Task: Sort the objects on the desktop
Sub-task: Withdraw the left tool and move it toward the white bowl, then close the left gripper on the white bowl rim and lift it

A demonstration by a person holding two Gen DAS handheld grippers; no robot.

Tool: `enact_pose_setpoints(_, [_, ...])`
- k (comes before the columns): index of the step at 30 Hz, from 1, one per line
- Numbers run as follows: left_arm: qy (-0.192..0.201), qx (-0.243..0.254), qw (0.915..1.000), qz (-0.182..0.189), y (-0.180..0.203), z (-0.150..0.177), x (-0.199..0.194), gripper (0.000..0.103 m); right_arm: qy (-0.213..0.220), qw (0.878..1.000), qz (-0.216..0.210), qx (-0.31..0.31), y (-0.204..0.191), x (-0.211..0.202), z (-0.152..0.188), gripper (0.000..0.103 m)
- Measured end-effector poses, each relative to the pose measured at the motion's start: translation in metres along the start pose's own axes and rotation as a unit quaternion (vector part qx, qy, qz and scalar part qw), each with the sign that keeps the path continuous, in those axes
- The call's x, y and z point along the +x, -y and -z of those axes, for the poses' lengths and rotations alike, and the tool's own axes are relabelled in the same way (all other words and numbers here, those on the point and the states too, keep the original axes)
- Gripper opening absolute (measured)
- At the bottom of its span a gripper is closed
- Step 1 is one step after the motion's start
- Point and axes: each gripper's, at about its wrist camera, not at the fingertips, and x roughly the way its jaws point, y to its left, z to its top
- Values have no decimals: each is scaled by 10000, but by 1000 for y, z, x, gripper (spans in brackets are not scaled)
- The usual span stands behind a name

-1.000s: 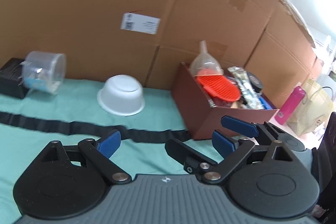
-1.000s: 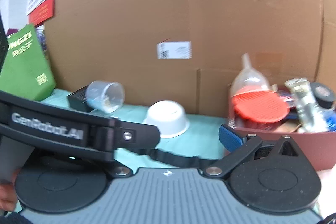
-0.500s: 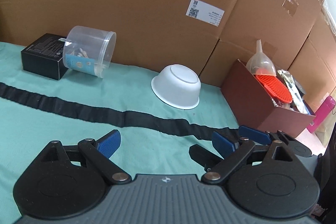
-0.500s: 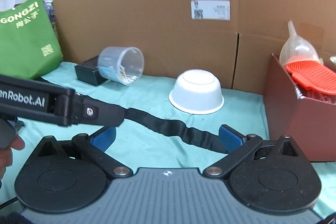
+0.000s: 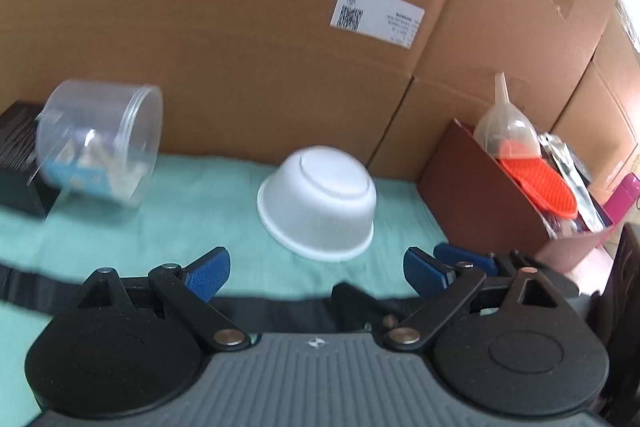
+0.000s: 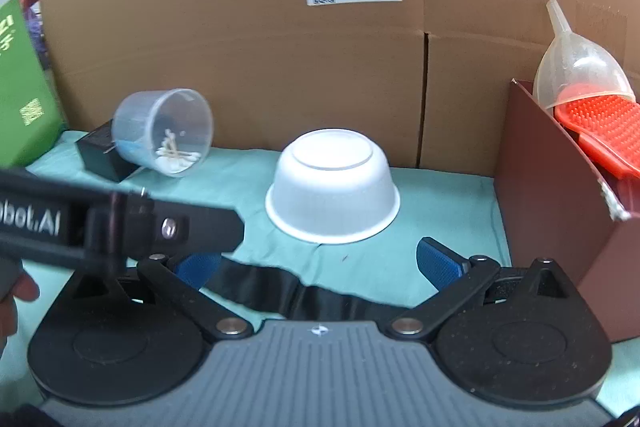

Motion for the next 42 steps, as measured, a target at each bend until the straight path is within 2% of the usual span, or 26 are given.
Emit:
enact_pose_setpoints(9, [89, 269, 9995, 125, -1, -29, 46, 96, -2, 10000, 49, 2, 12, 34, -16, 101])
enact_pose_setpoints(18, [-318, 539, 9974, 365, -6, -38, 83, 95, -267, 9992, -212, 186, 28, 66, -19, 101])
enact_pose_setpoints(23, [-605, 325, 9960, 570, -18, -37, 98, 97, -466, 9983, -283, 185, 32, 78, -20, 101])
enact_pose_setpoints(27, [-586, 249, 9957, 677, -24, -35, 99, 97, -522, 9983, -261, 68, 31, 83, -21, 100])
enact_pose_setpoints(28, [-564, 260, 9958, 674, -24, -34, 97, 96, -517, 9983, -272, 47, 31, 83, -21, 99])
enact_pose_setpoints(29, [-553, 282, 9960, 644, -22, -34, 96, 95, -477, 9986, -236, 34, 31, 82, -21, 92])
enact_pose_setpoints(30, [-538, 319, 9962, 612, -20, -33, 95, 95, -480, 9986, -225, 25, 31, 81, -21, 91])
enact_pose_setpoints(32, [-519, 346, 9964, 571, -17, -32, 91, 92, -408, 9989, -247, -31, 30, 78, -20, 87])
enact_pose_setpoints(37, [-399, 625, 9963, 427, -6, -26, 75, 81, -375, 9993, -62, -54, 25, 74, -17, 86])
enact_pose_setpoints(42, [-412, 534, 9971, 348, -7, -23, 67, 75, -292, 9996, -48, -31, 22, 61, -13, 77])
